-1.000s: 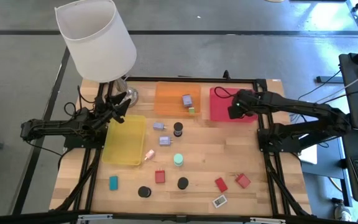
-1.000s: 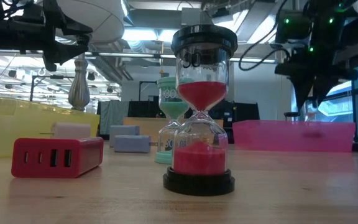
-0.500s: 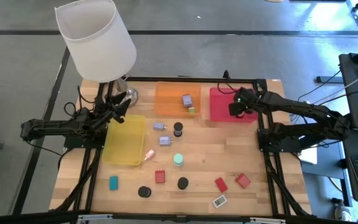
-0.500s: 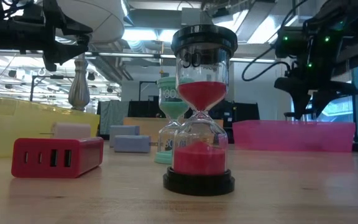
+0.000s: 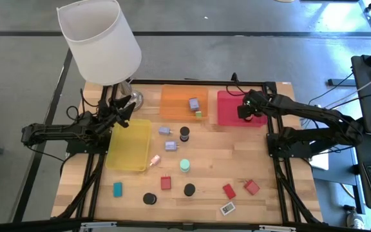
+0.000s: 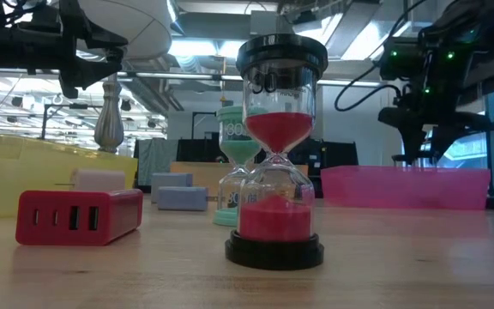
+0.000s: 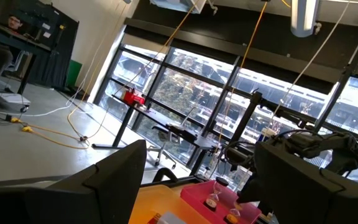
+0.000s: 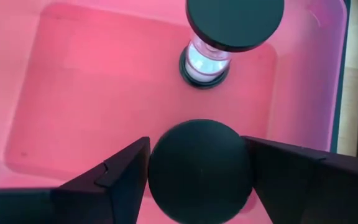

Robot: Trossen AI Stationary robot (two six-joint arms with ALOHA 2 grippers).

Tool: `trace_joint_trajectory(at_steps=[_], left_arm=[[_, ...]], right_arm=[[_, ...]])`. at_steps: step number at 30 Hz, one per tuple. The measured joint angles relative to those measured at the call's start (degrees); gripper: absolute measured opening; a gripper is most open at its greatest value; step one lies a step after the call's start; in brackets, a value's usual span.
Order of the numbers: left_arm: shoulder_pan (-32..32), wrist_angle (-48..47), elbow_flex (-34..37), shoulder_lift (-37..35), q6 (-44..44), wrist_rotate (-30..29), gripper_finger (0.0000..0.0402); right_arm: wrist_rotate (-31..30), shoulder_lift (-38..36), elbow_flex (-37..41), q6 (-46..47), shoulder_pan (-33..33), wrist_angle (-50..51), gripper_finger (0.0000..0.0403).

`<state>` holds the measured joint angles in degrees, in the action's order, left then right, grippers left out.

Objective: Pick & Place Office items
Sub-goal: Put the orange hourglass into the pink bin, then put the right red charger adapter into the orange bin

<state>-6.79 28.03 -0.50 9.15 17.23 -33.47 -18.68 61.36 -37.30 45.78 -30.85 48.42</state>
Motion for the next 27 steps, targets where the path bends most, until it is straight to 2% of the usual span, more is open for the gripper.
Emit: trace_joint_trajectory(at_steps=[6,13,18,22,27], left_arm=[[-0.01,0.0,-0.01,0.0,0.0,0.0,0.0294],[0.0,0.0,-0.01,0.0,0.0,0.0,0.0294],[-0.02,0.0,0.0,-0.02,0.0,0.0,0.0294],[-0.01,0.0,-0.02,-0.02,0.0,0.0,0.0294],[0.0,0.0,0.0,0.0,0.0,0.01,0.0294]], right_arm=[[0.53,-2.86,0.0,1.76,0.02,0.02,0.0267],[0.72,-8.35,0.0,0.66,0.06,1.63,0.0315],[3.5,-12.42,-2.29,-0.97,1.22,4.03,0.0335],[3.01,-13.48,-7.73,-1.37,4.16,9.49,0.0332],[1.48,-13.46,-15.22,2.01,12.59,18.28,0.0315]])
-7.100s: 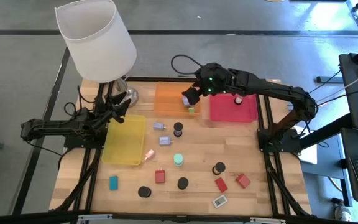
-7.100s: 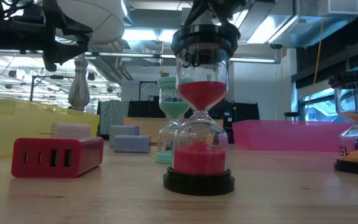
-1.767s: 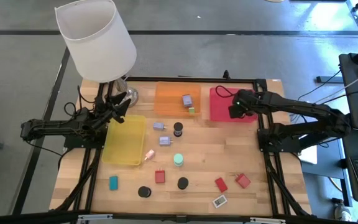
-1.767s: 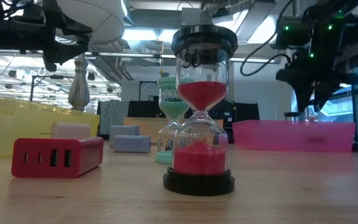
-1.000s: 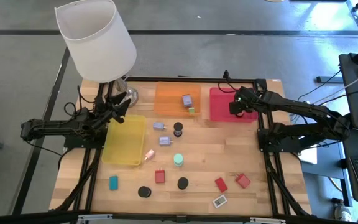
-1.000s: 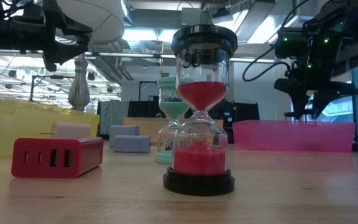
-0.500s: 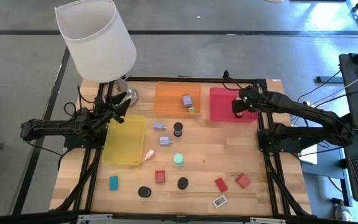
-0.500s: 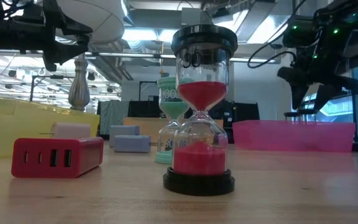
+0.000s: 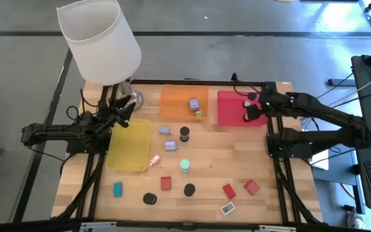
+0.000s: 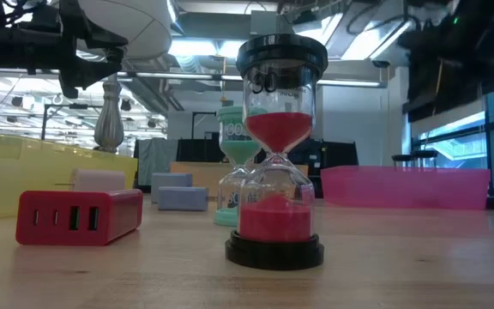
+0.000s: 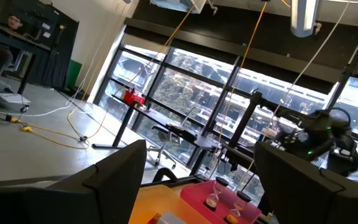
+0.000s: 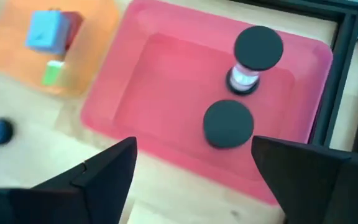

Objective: Pick & Place Office items
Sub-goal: Put the right red charger adapter into the orange bin

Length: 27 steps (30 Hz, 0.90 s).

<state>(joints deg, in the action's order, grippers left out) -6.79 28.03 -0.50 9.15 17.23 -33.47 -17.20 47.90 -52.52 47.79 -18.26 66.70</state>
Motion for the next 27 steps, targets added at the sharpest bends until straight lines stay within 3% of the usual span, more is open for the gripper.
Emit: trace_joint_trajectory(at_steps=[7,15,27], left_arm=[[0.0,0.0,-0.01,0.0,0.0,0.01,0.0294],[-0.01,0.0,-0.01,-0.01,0.01,0.02,0.0294],[0.0,0.0,-0.02,0.0,0.0,0.02,0.0294]], right_arm=[[0.06,1.42,-1.38,12.64,17.28,1.62,0.029],[0.43,10.79,-1.28,31.62,37.1,1.03,0.0269],[10.9,23.58,-1.26,56.58,60.42,-8.07,0.0253]])
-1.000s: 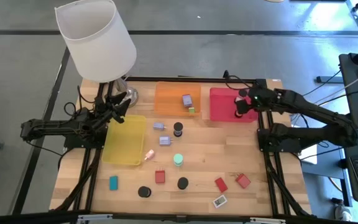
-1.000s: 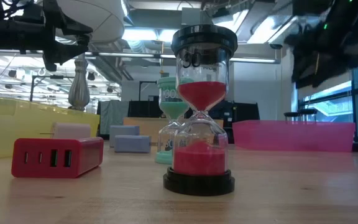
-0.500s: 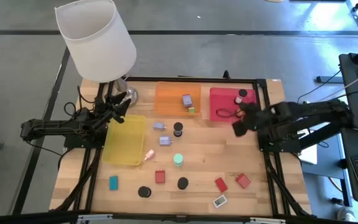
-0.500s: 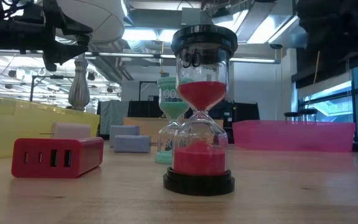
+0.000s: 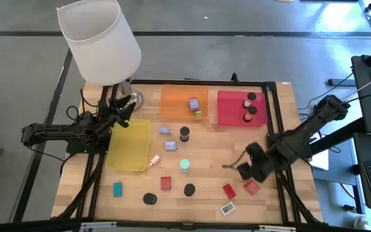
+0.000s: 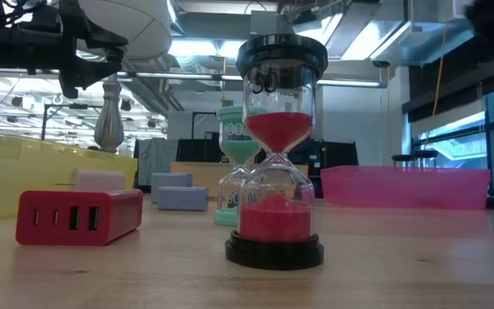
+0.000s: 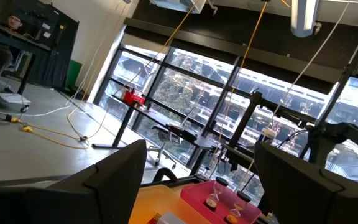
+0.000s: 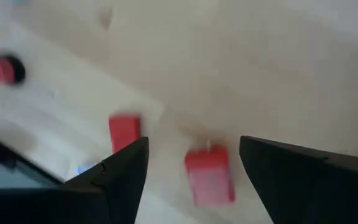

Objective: Pick & Place Office items
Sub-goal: Put the right red charger adapter into the orange bin

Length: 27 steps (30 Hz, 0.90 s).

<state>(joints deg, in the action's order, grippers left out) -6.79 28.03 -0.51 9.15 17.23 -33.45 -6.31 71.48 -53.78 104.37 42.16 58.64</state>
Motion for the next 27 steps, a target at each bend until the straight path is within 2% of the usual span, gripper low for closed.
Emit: trace_joint_trajectory(at_steps=[4,10,22,27], left_arm=[[0.0,0.0,0.0,0.0,0.0,-0.02,0.0294],[-0.01,0.0,0.0,-0.01,0.0,-0.02,0.0294],[0.0,0.0,0.0,0.0,0.0,-0.02,0.0294],[-0.01,0.0,0.01,-0.01,0.0,-0.02,0.0294]], right_arm=[[1.13,4.02,0.0,4.92,4.93,-2.5,0.0253],[1.88,9.73,0.04,10.88,8.64,-4.16,0.0254],[7.45,16.12,0.04,8.43,9.61,-8.09,0.0254],[7.39,17.76,0.04,5.67,9.61,-7.9,0.0254]])
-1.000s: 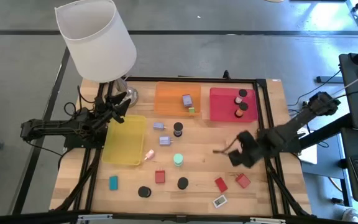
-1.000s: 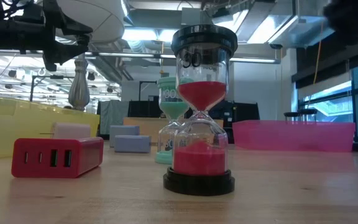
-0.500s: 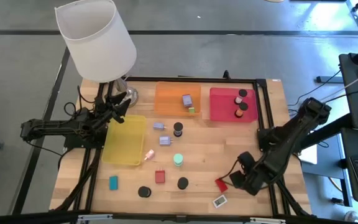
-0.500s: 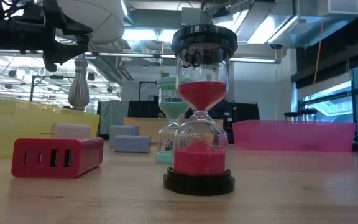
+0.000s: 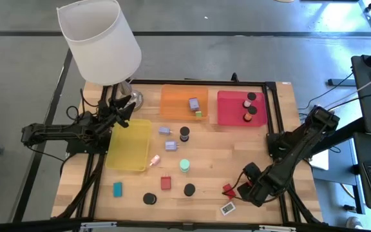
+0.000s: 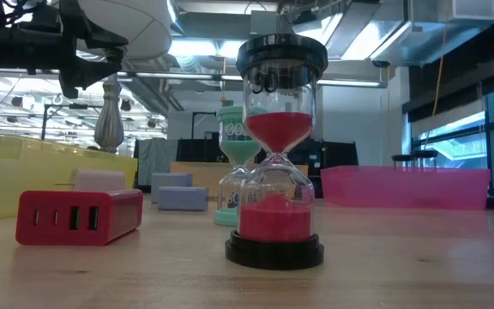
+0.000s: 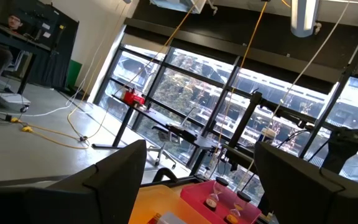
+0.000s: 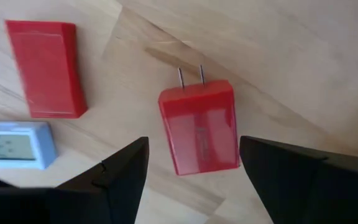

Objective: Pick & Place Office items
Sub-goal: Put the right red charger adapter into the orange bin

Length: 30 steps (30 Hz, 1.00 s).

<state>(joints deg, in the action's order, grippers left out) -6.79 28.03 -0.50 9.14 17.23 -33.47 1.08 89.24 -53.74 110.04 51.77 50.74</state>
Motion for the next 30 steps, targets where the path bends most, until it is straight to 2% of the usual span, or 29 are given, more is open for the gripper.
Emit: trace_joint_trajectory(at_steps=[13,22,30], left_arm=[[-0.01,0.0,0.0,0.01,0.0,0.0,0.0294],[-0.02,0.0,-0.01,0.01,0.0,0.0,0.0294],[0.01,0.0,0.01,0.01,0.0,0.0,0.0294]], right_arm=[[-3.8,6.14,0.0,-4.5,0.0,-0.17,0.0254],[-2.99,6.94,0.0,-4.61,0.22,-0.19,0.0253],[-2.99,6.92,-0.02,-4.59,0.2,-0.13,0.0209]])
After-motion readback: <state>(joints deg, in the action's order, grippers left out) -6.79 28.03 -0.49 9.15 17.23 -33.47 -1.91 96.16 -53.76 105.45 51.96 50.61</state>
